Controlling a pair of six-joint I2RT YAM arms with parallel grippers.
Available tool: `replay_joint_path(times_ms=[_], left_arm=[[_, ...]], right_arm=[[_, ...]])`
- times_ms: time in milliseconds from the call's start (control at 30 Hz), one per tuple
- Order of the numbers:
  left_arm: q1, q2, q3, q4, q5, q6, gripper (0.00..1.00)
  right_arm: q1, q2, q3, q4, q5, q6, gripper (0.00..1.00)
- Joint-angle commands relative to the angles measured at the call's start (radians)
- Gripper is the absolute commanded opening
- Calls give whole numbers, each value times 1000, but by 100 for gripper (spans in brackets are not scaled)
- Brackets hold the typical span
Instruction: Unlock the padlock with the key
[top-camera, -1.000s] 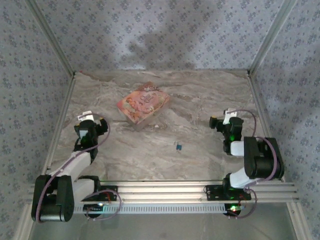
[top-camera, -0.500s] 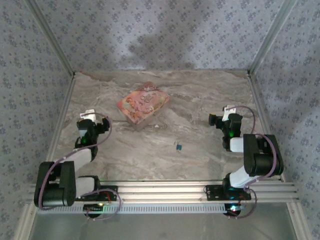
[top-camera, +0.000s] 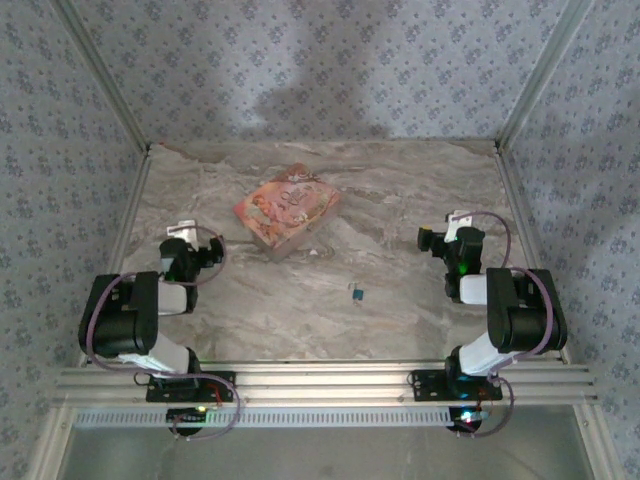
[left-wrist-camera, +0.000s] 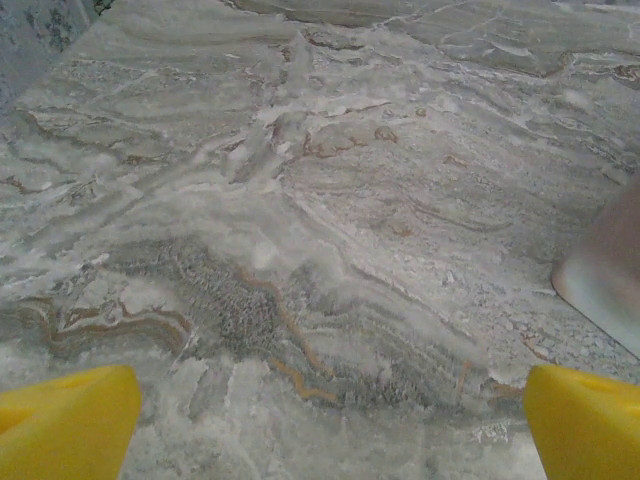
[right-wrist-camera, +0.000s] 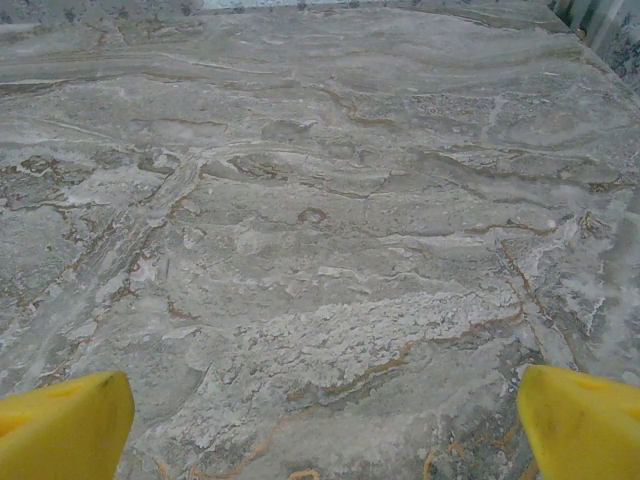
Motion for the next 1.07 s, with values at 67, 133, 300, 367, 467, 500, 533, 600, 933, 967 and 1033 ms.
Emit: replay_joint_path(times_ms=[67, 133, 300, 367, 467, 500, 533, 600, 933, 967, 1033], left_arm=[[-3, 8, 106, -87, 28, 32, 98], [-4, 9, 105, -85, 26, 32, 98], [-6, 10, 103, -79, 25, 33, 98], [-5, 10, 103, -78, 25, 34, 98], [-5, 10, 104, -79, 24, 33, 98], [-5, 10, 104, -79, 25, 33, 98], [-6, 11, 104, -80, 24, 33, 98], [-5, 10, 104, -80, 25, 33, 98], [-5, 10, 104, -80, 23, 33, 98], [-5, 10, 103, -80, 23, 33, 98], [-5, 10, 104, -79, 24, 33, 98]], right_arm=[[3, -2, 14, 0, 14, -17, 100], [5, -3, 14, 0, 14, -17, 100], [11, -4, 14, 0, 19, -24, 100], [13, -3, 13, 0, 22, -26, 100], [13, -4, 14, 0, 24, -26, 100], [13, -3, 13, 0, 25, -27, 100], [14, -3, 12, 0, 24, -26, 100], [14, -4, 14, 0, 24, -26, 100], [18, -4, 14, 0, 27, -28, 100], [17, -4, 14, -2, 26, -30, 100], [17, -3, 13, 1, 26, -28, 100]])
